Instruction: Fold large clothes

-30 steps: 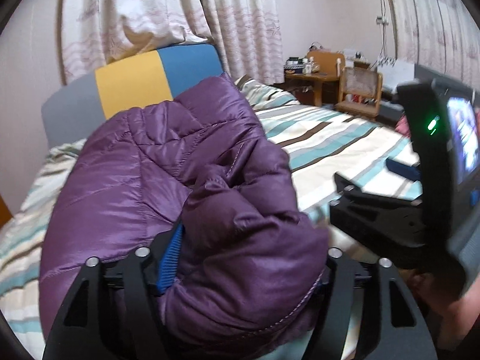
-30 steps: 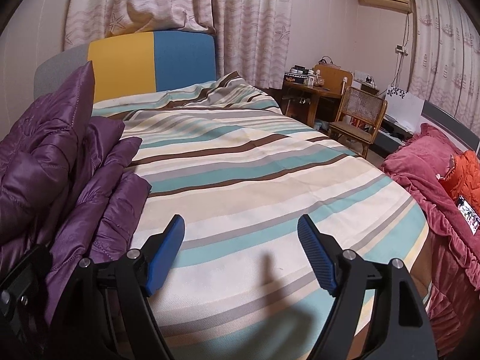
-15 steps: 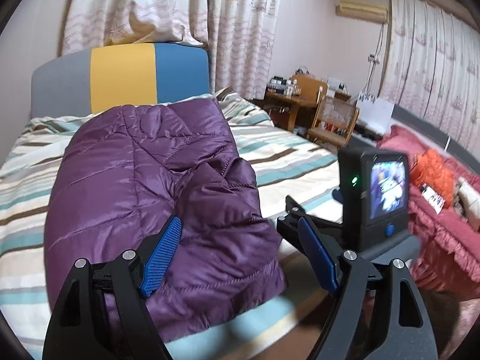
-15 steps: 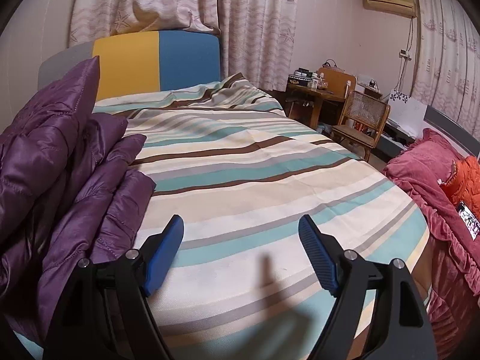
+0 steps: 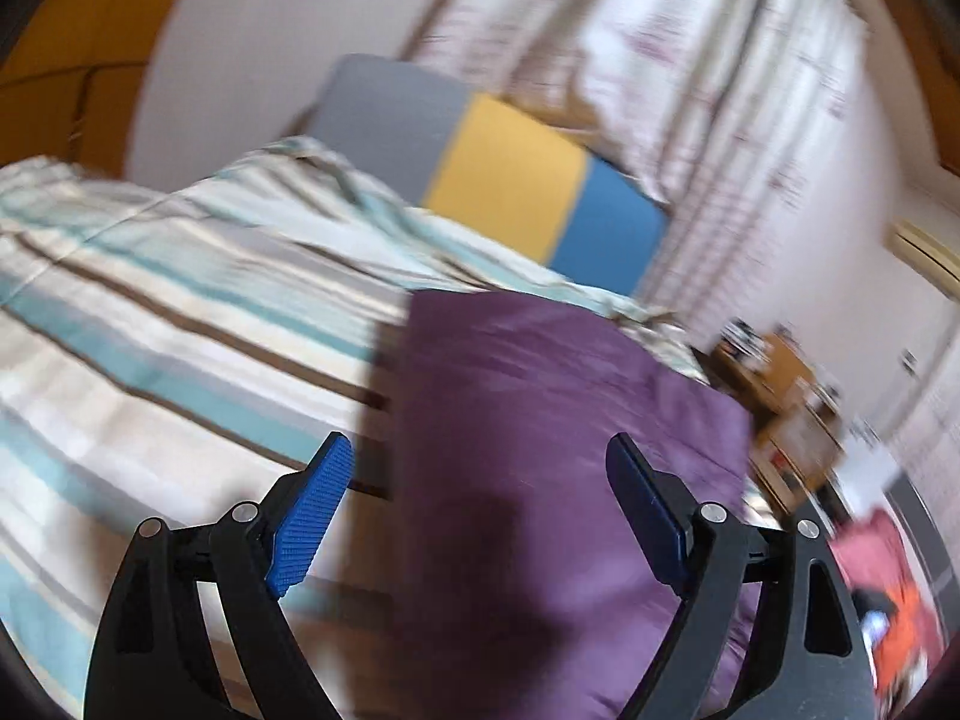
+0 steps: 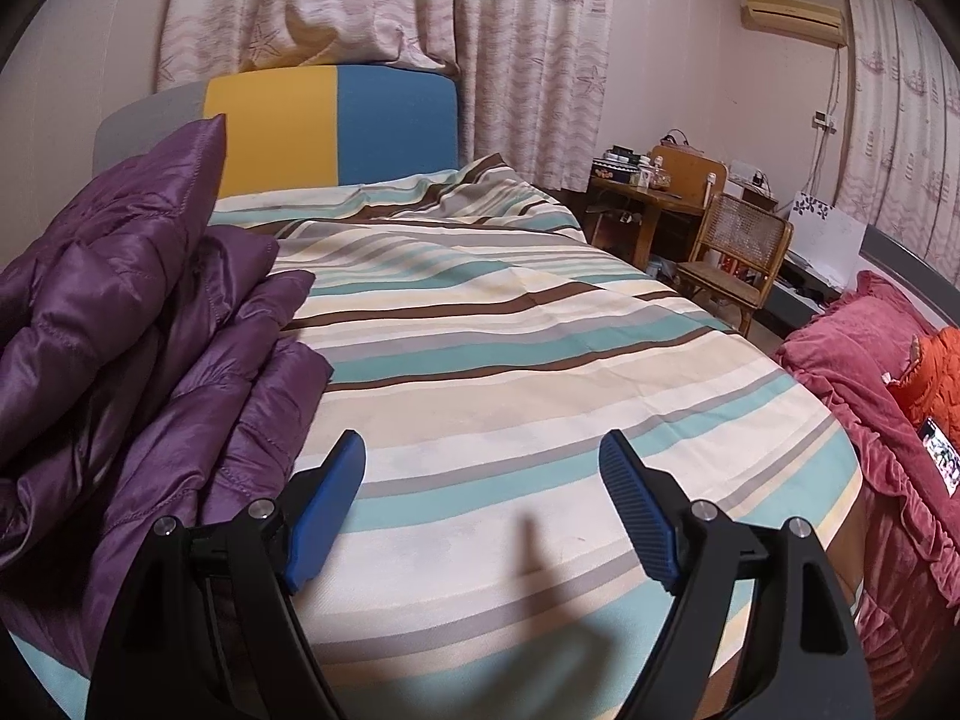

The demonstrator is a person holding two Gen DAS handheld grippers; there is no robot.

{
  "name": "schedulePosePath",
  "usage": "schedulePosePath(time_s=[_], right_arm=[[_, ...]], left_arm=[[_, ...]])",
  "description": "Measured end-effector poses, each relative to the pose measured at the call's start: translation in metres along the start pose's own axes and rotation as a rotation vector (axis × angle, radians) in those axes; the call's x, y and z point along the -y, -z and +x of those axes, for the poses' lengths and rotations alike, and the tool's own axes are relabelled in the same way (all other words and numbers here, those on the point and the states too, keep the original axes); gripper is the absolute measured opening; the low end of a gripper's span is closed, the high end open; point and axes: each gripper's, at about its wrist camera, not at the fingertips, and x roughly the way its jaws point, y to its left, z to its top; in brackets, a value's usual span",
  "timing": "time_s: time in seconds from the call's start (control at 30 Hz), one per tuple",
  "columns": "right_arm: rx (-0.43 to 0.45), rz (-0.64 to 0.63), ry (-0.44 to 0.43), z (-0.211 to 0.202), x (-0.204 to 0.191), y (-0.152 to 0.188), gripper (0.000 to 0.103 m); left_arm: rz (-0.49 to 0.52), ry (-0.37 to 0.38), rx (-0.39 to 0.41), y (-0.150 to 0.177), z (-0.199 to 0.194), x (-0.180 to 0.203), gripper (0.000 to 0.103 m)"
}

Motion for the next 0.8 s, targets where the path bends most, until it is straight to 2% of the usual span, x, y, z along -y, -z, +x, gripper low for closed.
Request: schedulePosePath(time_s=[0.13, 0.23, 0.4, 0.47, 0.53, 0.7, 0.8], right_arm=[[0.000, -0.021, -0.011, -0.001, -0.003, 0.001, 0.081], [-0.003, -0.028, -0.022, -0.002, -0.004, 0.000, 0.081], [-0.006, 0.009, -0.065, -0.009, 0.000, -0.011, 0.081], [0.008, 0.021, -0.082, -0.018, 0.003, -0.022, 0.080], [0.022, 0.036, -0.102, -0.026, 0.004, -0.036, 0.081], [0.091, 0.052, -0.199, -0.048, -0.013, -0.086, 0.081], [0.106, 0.051, -0.277, -0.052, -0.035, -0.115, 0.080]], left_arm=[[-0.028, -0.073, -0.037, -0.009, 0.014, -0.014, 0.086], [-0.042, -0.071, -0.063, -0.012, 0.018, -0.021, 0.086], [0.029, -0.053, -0.077, -0.020, 0.024, -0.010, 0.086], [0.072, -0.060, -0.077, -0.026, 0.029, -0.005, 0.086], [0.104, -0.109, -0.091, -0.036, 0.036, -0.004, 0.086], [0.037, -0.166, -0.174, -0.053, 0.058, -0.009, 0.086], [0.045, -0.181, -0.182, -0.058, 0.064, -0.003, 0.086]])
